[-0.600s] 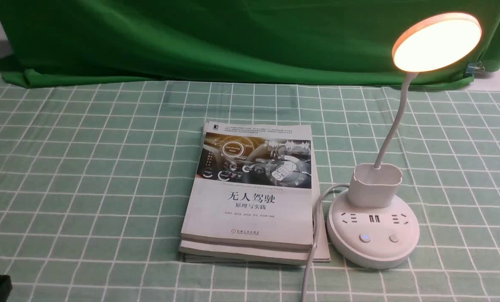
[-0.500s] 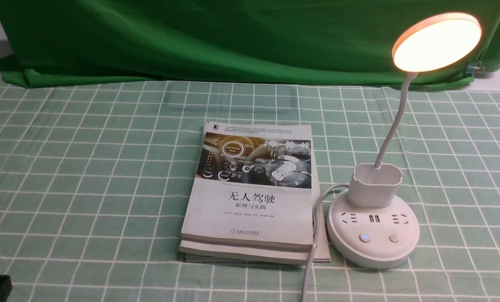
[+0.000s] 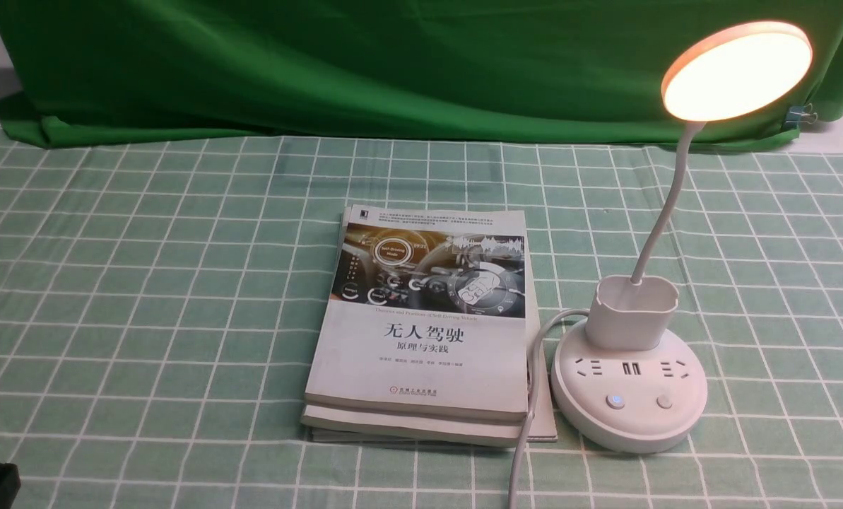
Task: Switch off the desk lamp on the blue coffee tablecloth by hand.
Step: 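Press the power button on the lamp base to turn the lamp off with the right gripper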
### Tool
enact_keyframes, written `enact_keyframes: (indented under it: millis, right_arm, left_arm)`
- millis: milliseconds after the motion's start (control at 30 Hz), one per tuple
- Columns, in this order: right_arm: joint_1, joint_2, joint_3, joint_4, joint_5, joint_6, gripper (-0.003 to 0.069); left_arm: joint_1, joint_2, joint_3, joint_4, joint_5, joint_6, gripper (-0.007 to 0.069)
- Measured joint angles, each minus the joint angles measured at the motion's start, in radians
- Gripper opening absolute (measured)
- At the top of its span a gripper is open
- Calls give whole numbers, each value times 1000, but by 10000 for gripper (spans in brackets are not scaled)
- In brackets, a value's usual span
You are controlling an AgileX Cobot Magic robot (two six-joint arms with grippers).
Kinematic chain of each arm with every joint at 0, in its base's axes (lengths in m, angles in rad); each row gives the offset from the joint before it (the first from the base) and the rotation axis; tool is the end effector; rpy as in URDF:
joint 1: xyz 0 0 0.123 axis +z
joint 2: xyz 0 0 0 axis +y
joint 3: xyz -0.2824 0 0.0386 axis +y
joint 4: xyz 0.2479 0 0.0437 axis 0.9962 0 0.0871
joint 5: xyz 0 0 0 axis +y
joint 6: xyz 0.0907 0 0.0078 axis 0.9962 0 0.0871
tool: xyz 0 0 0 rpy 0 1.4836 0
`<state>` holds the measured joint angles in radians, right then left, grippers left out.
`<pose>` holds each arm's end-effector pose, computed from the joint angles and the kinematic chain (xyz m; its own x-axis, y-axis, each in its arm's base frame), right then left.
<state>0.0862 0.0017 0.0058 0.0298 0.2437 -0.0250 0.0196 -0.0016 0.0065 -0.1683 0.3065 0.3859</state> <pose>0.0554 0.0054 0.1889 -0.1629 -0.0101 -0.9866 -0.0925 0.9957 0.0050 0.0544 -0.0036 0.1837 -0.2062 0.2191 -0.9537 0.0778 0.9752 0.2073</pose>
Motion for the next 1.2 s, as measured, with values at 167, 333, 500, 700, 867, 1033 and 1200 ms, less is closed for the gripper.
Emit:
enact_keyframes:
  millis: [167,333,500,700,867,1033,1200]
  right_arm:
    - [0,0,0,0,0,0,242]
    - [0,0,0,0,0,0,242]
    - [0,0,0,0,0,0,242]
    - [0,0,0,26,-75,85,242]
    - [0,0,0,57,-238,346,242]
    - [0,0,0,61,-331,431,241]
    - [0,0,0,61,-345,445,235]
  left_arm:
    - [0,0,0,0,0,0,0]
    - [0,0,0,0,0,0,0]
    - [0,0,0,0,0,0,0]
    - [0,0,0,0,0,0,0]
    - [0,0,0,0,0,0,0]
    - [0,0,0,0,0,0,0]
    - [0,0,0,0,0,0,0]
